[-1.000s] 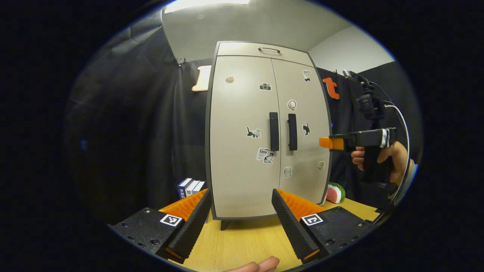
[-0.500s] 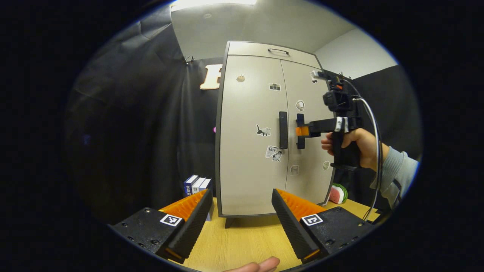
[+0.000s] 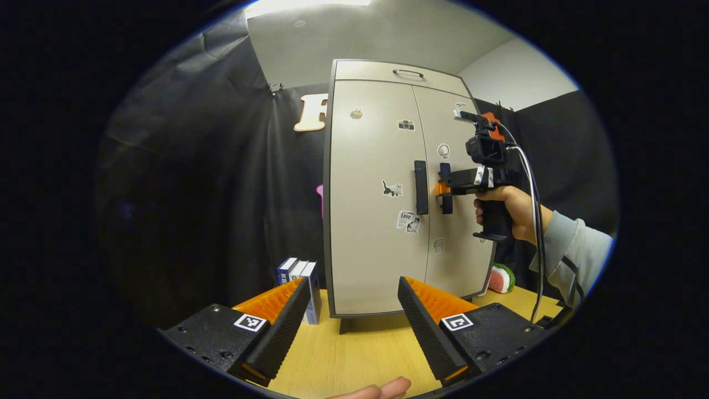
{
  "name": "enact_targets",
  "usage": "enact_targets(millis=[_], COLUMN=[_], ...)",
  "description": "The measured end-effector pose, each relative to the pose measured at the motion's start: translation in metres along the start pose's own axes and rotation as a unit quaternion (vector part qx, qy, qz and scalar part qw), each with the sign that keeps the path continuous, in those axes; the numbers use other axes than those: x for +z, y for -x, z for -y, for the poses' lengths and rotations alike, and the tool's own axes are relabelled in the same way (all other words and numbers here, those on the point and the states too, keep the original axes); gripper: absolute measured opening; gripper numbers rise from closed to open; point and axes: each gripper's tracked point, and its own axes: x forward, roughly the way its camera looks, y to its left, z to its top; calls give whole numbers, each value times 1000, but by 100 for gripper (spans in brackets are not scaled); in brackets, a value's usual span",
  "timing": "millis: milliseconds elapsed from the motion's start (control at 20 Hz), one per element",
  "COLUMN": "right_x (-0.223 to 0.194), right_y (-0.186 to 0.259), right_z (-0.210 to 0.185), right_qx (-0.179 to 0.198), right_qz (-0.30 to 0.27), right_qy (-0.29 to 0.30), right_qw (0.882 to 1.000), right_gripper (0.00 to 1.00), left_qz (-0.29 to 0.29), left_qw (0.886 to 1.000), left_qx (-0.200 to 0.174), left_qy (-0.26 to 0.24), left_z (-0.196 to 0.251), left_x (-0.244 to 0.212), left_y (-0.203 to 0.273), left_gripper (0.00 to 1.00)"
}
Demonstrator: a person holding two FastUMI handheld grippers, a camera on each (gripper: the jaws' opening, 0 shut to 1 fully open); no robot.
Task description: Open the right door of the double-door shoe cabinet with the right hand, and open the left door with the left hand.
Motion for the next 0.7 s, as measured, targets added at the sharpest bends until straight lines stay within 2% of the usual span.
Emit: enact_targets(millis=[150, 200, 250, 700], right_x=[-1, -4, -4, -3], right_y=[-4, 1, -5, 10], right_z=[-3, -5, -4, -2], right_qx=[-1, 2, -2, 20], right_qz=[1, -5, -7, -14], right_qy=[32, 25, 21, 21], right_qw=[999, 1000, 1000, 999], right_gripper=[38, 38, 22, 22], left_qz=[-2, -3, -2, 15], left_qw=[1000, 1000, 1000, 1000], left_qx=[-11, -13, -14, 5], left_qy=[4, 6, 7, 5], left_z=[5, 6, 8, 12], left_x=[2, 2, 4, 23], left_y=[4, 6, 8, 42], left_gripper=[99, 99, 99, 99])
